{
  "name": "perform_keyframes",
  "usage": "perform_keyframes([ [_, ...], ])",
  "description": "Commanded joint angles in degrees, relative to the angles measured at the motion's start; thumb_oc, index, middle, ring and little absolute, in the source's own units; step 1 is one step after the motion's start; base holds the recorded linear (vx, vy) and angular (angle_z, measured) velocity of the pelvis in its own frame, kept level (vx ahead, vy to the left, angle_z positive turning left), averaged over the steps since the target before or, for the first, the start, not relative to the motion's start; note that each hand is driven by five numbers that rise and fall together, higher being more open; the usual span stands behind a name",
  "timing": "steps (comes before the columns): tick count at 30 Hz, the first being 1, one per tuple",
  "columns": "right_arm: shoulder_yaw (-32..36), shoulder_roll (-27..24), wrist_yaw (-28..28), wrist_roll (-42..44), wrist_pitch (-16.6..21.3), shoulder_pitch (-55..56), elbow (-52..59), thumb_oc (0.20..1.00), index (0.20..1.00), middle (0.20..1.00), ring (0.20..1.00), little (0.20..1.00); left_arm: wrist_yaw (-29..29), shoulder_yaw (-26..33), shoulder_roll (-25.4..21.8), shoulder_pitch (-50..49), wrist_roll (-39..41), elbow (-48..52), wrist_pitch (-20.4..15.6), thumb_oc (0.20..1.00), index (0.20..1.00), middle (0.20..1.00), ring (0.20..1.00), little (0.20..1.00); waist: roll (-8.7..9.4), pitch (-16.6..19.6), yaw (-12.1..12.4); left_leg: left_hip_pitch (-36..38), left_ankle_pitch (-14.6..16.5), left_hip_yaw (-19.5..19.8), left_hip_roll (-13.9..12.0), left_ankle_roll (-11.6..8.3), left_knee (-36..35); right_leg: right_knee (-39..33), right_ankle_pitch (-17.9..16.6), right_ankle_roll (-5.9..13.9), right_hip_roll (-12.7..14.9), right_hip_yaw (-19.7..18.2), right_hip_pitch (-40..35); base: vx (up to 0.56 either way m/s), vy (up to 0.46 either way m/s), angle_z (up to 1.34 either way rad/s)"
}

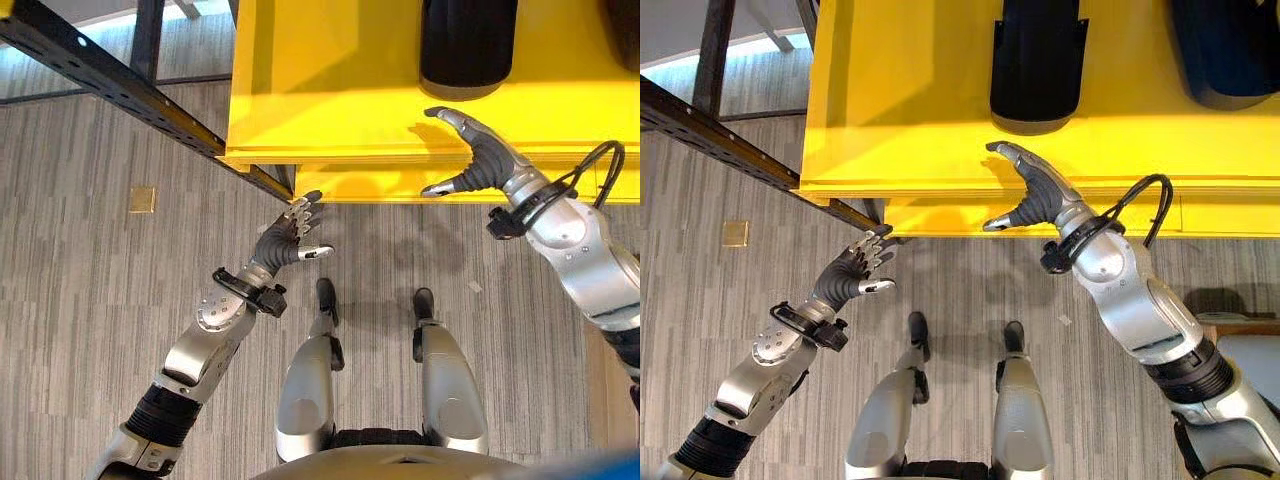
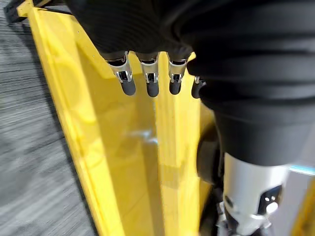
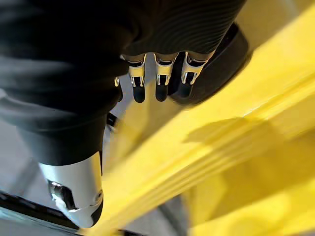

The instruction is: Move parts from the plastic box to the shelf.

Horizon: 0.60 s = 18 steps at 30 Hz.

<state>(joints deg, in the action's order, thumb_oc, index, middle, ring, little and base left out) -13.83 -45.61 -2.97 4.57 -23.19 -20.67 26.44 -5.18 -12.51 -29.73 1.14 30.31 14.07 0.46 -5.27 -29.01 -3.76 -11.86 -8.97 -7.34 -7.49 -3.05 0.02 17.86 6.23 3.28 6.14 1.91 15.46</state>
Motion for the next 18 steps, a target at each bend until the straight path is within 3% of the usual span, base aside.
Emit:
perform_keyframes([
  [1, 3.8, 1.4, 4.2, 8.2, 6.3, 3.6, 0.9, 1.000, 1.000, 1.000, 1.000, 1.000, -2.3, 0.6, 0.0, -3.7, 1.2, 3.1, -4.5, 1.000, 1.000, 1.000, 1.000, 1.000, 2.81, 5.5, -1.6, 3.4, 7.8, -0.5, 1.2, 0.49, 1.4, -5.7, 0.2, 0.17, -2.8, -0.8, -4.0, 0.05, 0.154, -0.08],
  [3, 7.4, 3.2, 4.4, 13.9, 8.8, 11.0, 0.4, 1.000, 1.000, 1.000, 1.000, 1.000, -3.4, 1.2, 0.6, -5.8, 1.5, 3.1, -5.4, 1.000, 1.000, 1.000, 1.000, 1.000, 3.53, 6.9, -2.6, 4.7, 8.2, -1.1, 1.1, 0.65, 1.4, -6.9, -0.5, 0.52, -2.8, -1.4, -5.3, 0.08, 0.183, -0.10],
  [4, 11.4, 5.3, 4.5, 22.1, 12.9, 18.9, -0.7, 1.000, 1.000, 1.000, 1.000, 1.000, -5.6, 1.3, 0.9, -8.1, 1.3, 3.0, -6.6, 1.000, 1.000, 1.000, 1.000, 1.000, 4.60, 8.5, -3.8, 5.9, 8.9, -2.1, 1.0, 0.95, 1.8, -8.1, -1.4, 1.06, -2.6, -2.1, -6.4, 0.09, 0.267, -0.17],
  [6, 13.5, 6.7, 5.0, 23.8, 15.8, 22.8, -1.0, 1.000, 1.000, 1.000, 1.000, 1.000, -7.3, 1.0, 0.8, -8.7, 1.2, 2.7, -6.7, 1.000, 1.000, 1.000, 1.000, 1.000, 5.14, 9.1, -4.5, 6.4, 9.5, -2.7, 1.2, 1.28, 2.2, -8.5, -1.7, 1.33, -2.5, -2.6, -6.8, 0.07, 0.319, -0.23],
  [7, 17.3, 8.8, 8.3, 25.2, 20.3, 28.8, -1.5, 1.000, 1.000, 1.000, 1.000, 1.000, -10.3, -0.4, 0.5, -9.4, 0.5, 2.4, -7.0, 1.000, 1.000, 1.000, 1.000, 1.000, 6.07, 9.8, -6.4, 7.2, 11.0, -4.3, 1.4, 1.95, 3.4, -9.3, -2.4, 1.87, -2.3, -3.9, -7.2, 0.04, 0.360, -0.28],
  [11, 20.5, 11.0, 12.5, 28.7, 22.1, 34.0, -2.8, 1.000, 1.000, 1.000, 1.000, 1.000, -12.0, -2.6, -0.1, -9.4, 1.1, 2.4, -8.3, 1.000, 1.000, 1.000, 1.000, 1.000, 7.04, 9.8, -9.0, 7.9, 13.5, -6.9, 2.5, 3.29, 4.9, -11.4, -4.7, 3.49, -1.4, -6.4, -7.0, 0.00, 0.330, -0.26],
  [13, 21.0, 12.5, 12.5, 28.7, 23.5, 35.8, -4.5, 1.000, 1.000, 1.000, 1.000, 1.000, -10.6, -4.4, -0.1, -8.8, 2.1, 2.4, -8.7, 1.000, 1.000, 1.000, 1.000, 1.000, 7.62, 9.6, -10.6, 8.4, 14.6, -8.7, 3.3, 4.03, 5.3, -14.3, -7.8, 5.27, -0.4, -8.2, -6.7, 0.01, 0.262, -0.42],
  [15, 21.3, 14.4, 14.3, 29.6, 24.7, 37.7, -5.8, 1.000, 1.000, 1.000, 1.000, 1.000, -9.0, -6.4, -0.2, -8.4, 2.2, 2.6, -8.7, 1.000, 1.000, 1.000, 1.000, 1.000, 8.26, 9.6, -12.5, 9.5, 16.0, -11.0, 4.1, 4.79, 5.4, -19.1, -13.2, 8.41, 2.2, -10.4, -5.9, 0.03, 0.192, -0.46],
  [16, 21.3, 14.9, 14.0, 29.9, 25.2, 38.2, -6.8, 1.000, 1.000, 1.000, 1.000, 1.000, -7.4, -6.6, -0.5, -8.9, 2.7, 3.1, -8.4, 1.000, 1.000, 1.000, 1.000, 1.000, 8.75, 9.7, -12.4, 9.9, 16.9, -12.8, 3.9, 4.82, 6.4, -19.8, -14.5, 9.25, 3.5, -8.4, -5.5, -0.02, 0.147, -0.45],
  [17, 20.7, 15.6, 13.7, 29.0, 26.1, 37.4, -8.4, 1.000, 1.000, 1.000, 1.000, 1.000, -4.5, -6.4, -0.4, -10.2, 2.4, 3.0, -9.0, 1.000, 1.000, 1.000, 1.000, 1.000, 9.45, 9.7, -11.1, 10.8, 17.4, -15.9, 3.3, 5.20, 6.6, -18.4, -15.1, 10.03, 4.8, -2.5, -4.4, 0.00, 0.147, -0.67],
  [18, 20.5, 15.6, 13.7, 29.4, 26.1, 37.1, -8.6, 1.000, 1.000, 1.000, 1.000, 1.000, -3.4, -6.3, -0.3, -10.9, 2.1, 2.5, -9.5, 1.000, 1.000, 1.000, 1.000, 1.000, 9.18, 9.9, -10.3, 11.6, 19.1, -16.8, 2.8, 5.45, 6.8, -16.4, -13.4, 10.45, 4.9, 0.4, -4.9, -0.10, 0.046, -1.70],
])
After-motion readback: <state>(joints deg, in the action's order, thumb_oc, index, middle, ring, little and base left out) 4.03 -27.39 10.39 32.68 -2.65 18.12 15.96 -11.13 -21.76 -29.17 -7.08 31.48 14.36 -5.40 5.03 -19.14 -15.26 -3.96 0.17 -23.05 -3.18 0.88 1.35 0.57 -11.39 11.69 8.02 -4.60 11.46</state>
